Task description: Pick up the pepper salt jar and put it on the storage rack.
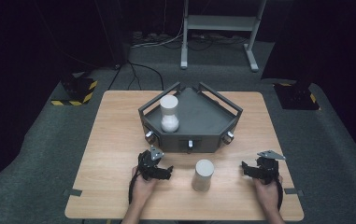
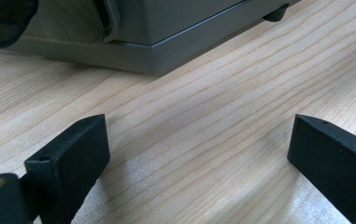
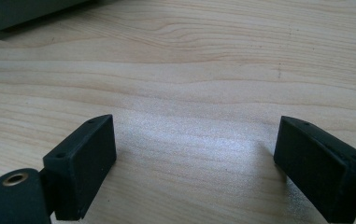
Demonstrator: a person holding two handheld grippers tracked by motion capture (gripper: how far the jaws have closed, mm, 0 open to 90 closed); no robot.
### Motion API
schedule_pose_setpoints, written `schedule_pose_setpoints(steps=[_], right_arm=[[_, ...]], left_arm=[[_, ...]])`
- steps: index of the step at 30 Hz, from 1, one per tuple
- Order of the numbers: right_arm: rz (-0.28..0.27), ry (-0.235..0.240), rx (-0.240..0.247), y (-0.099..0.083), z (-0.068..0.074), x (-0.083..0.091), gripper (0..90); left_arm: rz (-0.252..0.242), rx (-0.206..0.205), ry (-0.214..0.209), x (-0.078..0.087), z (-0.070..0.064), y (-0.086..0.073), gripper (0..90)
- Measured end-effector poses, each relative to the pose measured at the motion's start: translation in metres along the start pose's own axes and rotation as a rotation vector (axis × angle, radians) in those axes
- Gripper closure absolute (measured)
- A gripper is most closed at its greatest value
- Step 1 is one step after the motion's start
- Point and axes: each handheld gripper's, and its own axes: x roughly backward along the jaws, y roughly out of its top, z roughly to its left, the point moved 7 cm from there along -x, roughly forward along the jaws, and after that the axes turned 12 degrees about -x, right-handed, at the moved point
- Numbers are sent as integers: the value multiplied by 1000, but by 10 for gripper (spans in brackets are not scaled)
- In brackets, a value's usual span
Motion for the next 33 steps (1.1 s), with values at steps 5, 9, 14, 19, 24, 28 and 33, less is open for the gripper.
schedule_pose_setpoints(steps=[5,9,14,19,24,28,33], right_arm=[[0,2,3,0,0,0,123],[0,2,3,0,0,0,123],[1,2,3,0,0,0,122],[7,13,14,0,-1,0,108],[12,19,18,1,-2,0,98],[13,21,20,1,-2,0,92],[18,12,13,1,-1,0,67]], left_arm=[[0,1,2,0,0,0,58],[0,2,2,0,0,0,58],[-1,4,2,0,0,0,58],[-1,5,1,0,0,0,57],[-1,6,2,0,0,0,57],[-1,6,2,0,0,0,57],[-1,6,2,0,0,0,59]])
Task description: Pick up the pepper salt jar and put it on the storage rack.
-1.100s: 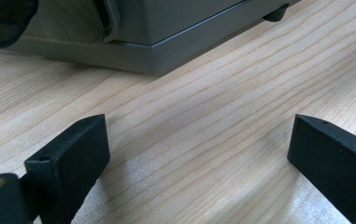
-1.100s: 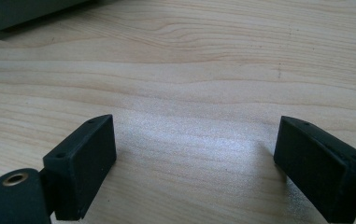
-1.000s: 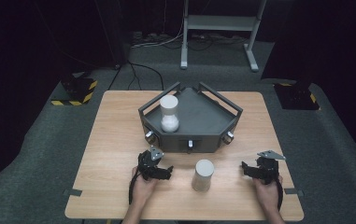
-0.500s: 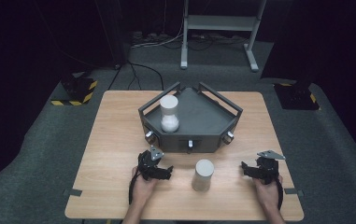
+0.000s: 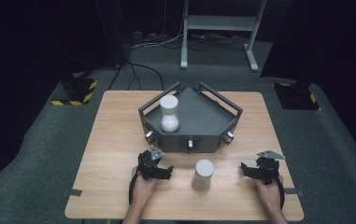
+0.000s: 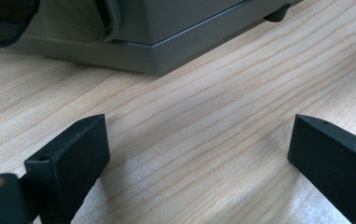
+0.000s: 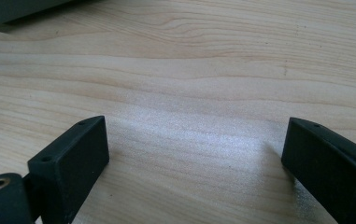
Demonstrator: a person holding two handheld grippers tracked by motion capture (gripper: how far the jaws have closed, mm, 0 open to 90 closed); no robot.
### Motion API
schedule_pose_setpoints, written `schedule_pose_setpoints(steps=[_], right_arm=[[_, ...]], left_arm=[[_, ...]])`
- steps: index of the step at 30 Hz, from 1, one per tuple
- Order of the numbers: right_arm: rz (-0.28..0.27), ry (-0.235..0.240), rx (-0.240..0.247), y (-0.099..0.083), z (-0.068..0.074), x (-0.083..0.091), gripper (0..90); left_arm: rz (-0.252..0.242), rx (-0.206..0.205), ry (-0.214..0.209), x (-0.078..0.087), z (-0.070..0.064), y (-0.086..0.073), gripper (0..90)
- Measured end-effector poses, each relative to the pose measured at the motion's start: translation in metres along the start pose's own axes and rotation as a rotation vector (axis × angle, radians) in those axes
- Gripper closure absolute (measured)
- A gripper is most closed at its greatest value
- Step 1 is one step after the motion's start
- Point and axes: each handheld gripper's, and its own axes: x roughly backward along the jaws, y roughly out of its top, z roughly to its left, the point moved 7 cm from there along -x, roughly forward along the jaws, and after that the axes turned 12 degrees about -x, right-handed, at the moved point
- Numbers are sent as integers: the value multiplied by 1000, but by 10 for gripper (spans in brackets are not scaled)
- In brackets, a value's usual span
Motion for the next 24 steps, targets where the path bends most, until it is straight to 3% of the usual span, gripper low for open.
schedule_pose_setpoints(steps=[24], right_arm=[[7,1,1,1,-1,-1,45]], left_arm=[[-3,1,1,0,1,0,68]])
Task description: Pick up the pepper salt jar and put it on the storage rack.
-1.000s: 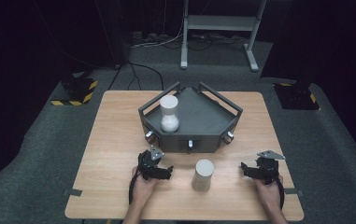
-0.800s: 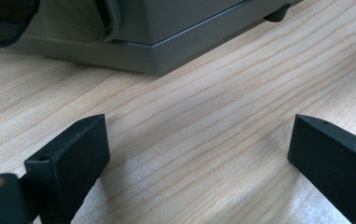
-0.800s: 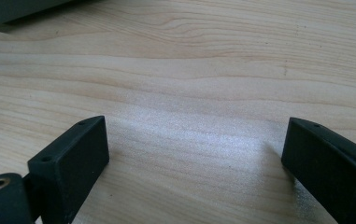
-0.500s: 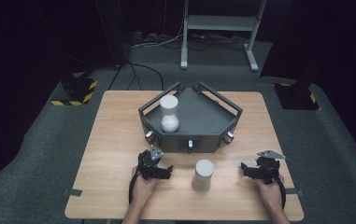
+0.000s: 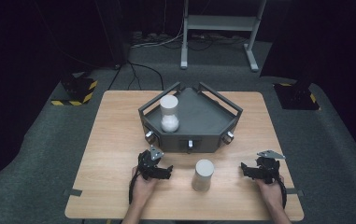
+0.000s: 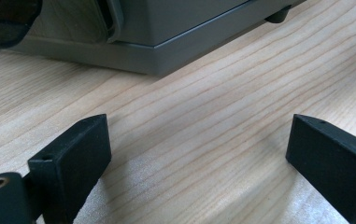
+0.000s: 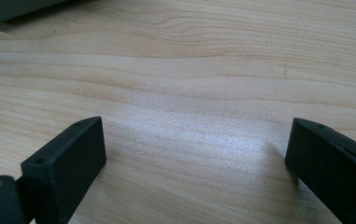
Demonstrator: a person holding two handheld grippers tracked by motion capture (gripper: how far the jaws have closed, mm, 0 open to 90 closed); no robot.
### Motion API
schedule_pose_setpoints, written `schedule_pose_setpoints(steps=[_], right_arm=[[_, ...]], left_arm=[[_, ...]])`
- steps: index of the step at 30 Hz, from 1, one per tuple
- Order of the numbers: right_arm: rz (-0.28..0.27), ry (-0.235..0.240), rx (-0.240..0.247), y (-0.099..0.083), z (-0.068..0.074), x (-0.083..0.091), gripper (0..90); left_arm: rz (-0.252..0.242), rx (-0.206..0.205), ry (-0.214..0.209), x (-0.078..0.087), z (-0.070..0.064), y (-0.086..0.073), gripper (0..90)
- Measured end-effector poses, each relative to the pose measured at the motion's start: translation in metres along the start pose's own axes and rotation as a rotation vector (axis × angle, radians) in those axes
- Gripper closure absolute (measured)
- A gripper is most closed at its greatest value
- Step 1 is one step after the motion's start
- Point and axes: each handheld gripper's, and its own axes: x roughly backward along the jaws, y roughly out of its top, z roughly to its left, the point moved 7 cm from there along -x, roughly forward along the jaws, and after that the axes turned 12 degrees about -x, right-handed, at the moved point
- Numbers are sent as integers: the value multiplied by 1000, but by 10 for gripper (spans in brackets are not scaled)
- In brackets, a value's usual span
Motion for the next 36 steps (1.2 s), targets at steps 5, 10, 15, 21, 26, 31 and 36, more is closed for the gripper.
schedule_pose_setpoints(steps=[5,10,15,21,26,31,36], right_arm=[[0,1,0,0,0,0,45],[0,1,0,0,0,0,45],[0,0,0,0,0,0,45],[1,1,2,0,0,0,45],[3,7,7,0,-1,0,43],[7,13,10,0,0,1,49],[3,29,23,-2,3,2,49]], left_arm=[[0,0,0,0,0,0,68],[0,1,-1,0,0,0,68],[0,1,-1,0,0,0,68],[0,0,0,0,0,0,68],[0,0,0,0,0,0,68],[0,0,0,0,0,0,68],[0,0,0,0,0,0,68]])
